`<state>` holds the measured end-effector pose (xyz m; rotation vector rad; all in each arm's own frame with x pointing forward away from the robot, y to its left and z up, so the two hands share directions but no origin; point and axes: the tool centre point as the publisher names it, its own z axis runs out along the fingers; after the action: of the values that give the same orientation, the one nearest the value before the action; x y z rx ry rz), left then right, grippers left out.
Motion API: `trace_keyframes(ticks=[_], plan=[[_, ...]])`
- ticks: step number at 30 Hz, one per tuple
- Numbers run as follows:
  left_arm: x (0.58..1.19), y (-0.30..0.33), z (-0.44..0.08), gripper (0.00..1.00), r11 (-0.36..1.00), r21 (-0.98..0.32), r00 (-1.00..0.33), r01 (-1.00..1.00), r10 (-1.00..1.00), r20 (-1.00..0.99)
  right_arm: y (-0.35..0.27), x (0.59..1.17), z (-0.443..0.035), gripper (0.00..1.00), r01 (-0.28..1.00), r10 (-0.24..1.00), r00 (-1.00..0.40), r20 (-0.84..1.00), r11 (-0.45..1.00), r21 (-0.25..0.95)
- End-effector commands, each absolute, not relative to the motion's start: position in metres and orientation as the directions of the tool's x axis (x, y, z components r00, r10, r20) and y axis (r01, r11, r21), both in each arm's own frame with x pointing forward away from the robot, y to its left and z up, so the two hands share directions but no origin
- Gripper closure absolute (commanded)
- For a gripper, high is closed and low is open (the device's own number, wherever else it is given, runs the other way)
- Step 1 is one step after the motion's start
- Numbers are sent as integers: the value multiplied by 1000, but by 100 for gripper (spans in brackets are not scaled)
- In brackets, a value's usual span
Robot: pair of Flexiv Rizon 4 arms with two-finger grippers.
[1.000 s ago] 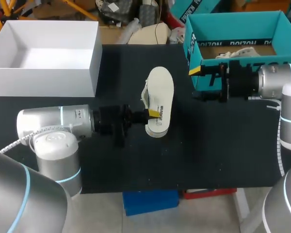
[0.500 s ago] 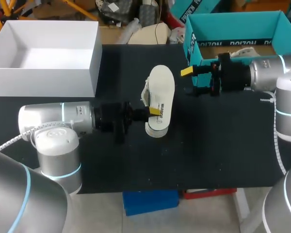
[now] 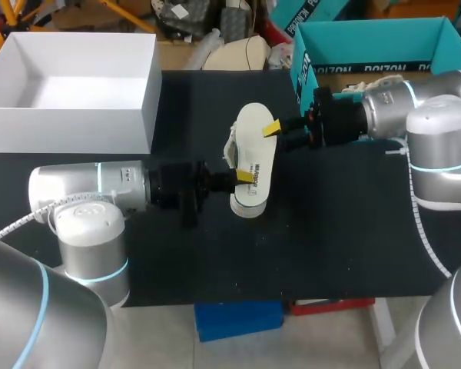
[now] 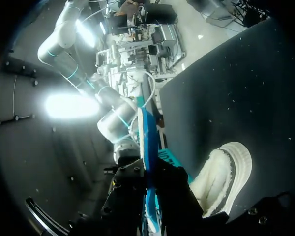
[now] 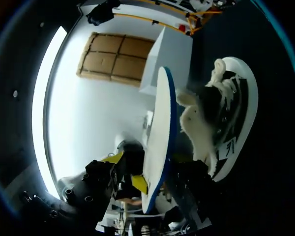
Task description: Take the shoe out of the shoebox, open the shoe tongue, remove and reinsert the insole, then place the shoe into the shoebox
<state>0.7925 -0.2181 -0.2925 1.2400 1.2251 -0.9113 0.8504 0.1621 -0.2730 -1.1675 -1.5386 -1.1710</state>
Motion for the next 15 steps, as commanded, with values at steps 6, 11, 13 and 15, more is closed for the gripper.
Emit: trace_keyframes(ticks=[6,11,13,15], plan=[[792,-218,-292,100,153,184,166,971,120,-979,176,847,-279,59,976,190,-216,958,59,209],[792,-218,-292,100,153,184,166,971,120,-979,179,848,-280,71,977,196,-212,957,51,206],[792,-218,-292,100,153,184,166,971,120,-979,180,850,-282,74,978,196,-210,958,52,203],[792,-218,-292,100,153,184,166,971,120,-979,183,851,-283,75,978,195,-207,959,57,200]])
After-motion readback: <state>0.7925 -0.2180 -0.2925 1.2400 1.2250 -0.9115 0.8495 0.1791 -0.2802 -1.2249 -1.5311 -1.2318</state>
